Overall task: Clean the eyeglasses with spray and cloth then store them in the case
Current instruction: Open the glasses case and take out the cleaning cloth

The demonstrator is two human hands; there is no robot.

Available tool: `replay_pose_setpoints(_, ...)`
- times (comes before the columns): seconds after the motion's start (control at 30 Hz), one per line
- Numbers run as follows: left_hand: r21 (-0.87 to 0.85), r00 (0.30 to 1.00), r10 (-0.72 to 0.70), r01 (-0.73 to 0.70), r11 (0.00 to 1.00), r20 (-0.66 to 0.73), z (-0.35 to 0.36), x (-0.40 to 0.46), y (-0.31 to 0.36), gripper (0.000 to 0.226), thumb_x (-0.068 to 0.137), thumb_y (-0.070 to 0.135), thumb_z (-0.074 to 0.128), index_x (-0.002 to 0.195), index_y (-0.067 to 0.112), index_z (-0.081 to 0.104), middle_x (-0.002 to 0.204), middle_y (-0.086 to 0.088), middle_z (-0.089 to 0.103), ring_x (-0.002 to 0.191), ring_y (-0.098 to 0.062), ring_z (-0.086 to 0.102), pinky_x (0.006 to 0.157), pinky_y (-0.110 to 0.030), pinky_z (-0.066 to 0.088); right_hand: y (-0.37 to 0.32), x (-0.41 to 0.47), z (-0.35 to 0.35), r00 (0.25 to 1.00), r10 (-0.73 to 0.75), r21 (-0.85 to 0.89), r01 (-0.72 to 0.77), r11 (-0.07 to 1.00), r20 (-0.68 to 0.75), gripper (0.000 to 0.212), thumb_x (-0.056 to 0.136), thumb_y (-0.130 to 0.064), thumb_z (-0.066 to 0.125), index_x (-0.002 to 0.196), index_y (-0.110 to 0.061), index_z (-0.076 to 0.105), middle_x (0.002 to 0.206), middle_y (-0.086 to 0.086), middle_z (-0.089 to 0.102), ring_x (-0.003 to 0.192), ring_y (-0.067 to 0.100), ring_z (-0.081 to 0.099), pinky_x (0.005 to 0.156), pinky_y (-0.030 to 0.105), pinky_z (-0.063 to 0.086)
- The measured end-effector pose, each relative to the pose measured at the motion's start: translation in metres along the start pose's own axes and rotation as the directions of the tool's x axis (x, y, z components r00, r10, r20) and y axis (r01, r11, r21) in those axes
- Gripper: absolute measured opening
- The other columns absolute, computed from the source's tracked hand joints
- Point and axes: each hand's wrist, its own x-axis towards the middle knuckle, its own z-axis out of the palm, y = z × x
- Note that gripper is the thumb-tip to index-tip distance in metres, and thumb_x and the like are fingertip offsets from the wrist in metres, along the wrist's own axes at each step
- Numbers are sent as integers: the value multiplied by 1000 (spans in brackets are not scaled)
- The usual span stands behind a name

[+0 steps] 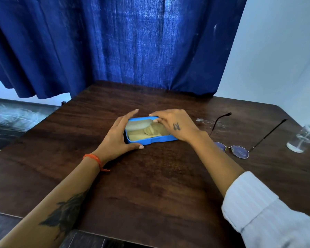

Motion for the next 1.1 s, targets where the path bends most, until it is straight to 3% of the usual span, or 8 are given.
replay_pose_setpoints(0.1,-6,1000,-9,9,1000,-6,-1,0,1,104,59,28,84,138,40,19,140,9,32,126,-1,29,105,-19,24,0,6,2,998,61,126,-62,990,14,28,93,-31,52,117,-22,63,119,-2,65,110,19,57,91,30,39)
replay_pose_setpoints(0.27,7,1000,-6,6,1000,-2,0,1,0,101,62,29,82,141,37,19,146,3,30,134,-9,25,111,-28,23,-18,-27,20,821,225,190,-145,971,-524,10,80,-20,69,86,-13,66,86,0,67,81,17,59,74,28,47)
replay_pose_setpoints(0.43,18,1000,-13,13,1000,-7,1,2,-1,104,63,30,82,143,34,16,149,2,27,137,-12,23,113,-34,23,-27,-28,28,854,477,159,-451,878,-210,24,80,-42,67,85,-20,72,84,-1,71,81,18,64,71,29,50)
replay_pose_setpoints(0.67,25,1000,-19,19,1000,2,0,1,0,104,64,29,81,143,34,13,151,0,23,139,-14,20,115,-39,22,-41,1,41,689,722,137,-710,691,-71,26,79,-45,60,87,-23,69,92,-3,69,94,21,60,82,35,36)
replay_pose_setpoints(0.8,40,1000,-13,13,999,-12,0,2,-1,102,65,30,80,144,32,14,151,0,24,138,-14,21,114,-35,22,-40,-5,38,689,713,212,-682,699,-134,14,83,-33,59,83,-22,68,92,-5,69,95,19,58,81,33,33)
replay_pose_setpoints(0.9,52,999,-29,31,998,-30,0,4,-2,101,66,30,79,144,32,15,151,1,23,138,-13,20,111,-30,21,-34,-18,27,701,695,494,-552,671,-160,13,84,-29,63,79,-18,67,86,-5,67,83,8,57,72,17,38)
replay_pose_setpoints(1.0,61,999,-26,28,998,-34,-1,3,0,100,67,31,79,144,33,15,151,1,23,138,-13,20,113,-34,23,-36,-34,8,706,695,742,-391,544,-138,17,85,-25,63,73,-13,62,81,-5,62,71,-2,50,62,9,35)
replay_pose_setpoints(1.1,75,999,-36,38,996,-26,-1,1,2,103,64,36,80,143,35,15,152,1,21,139,-14,19,114,-39,22,-33,-51,-4,708,706,885,-331,329,2,23,86,-22,62,64,-19,55,78,-6,60,78,4,52,74,24,41)
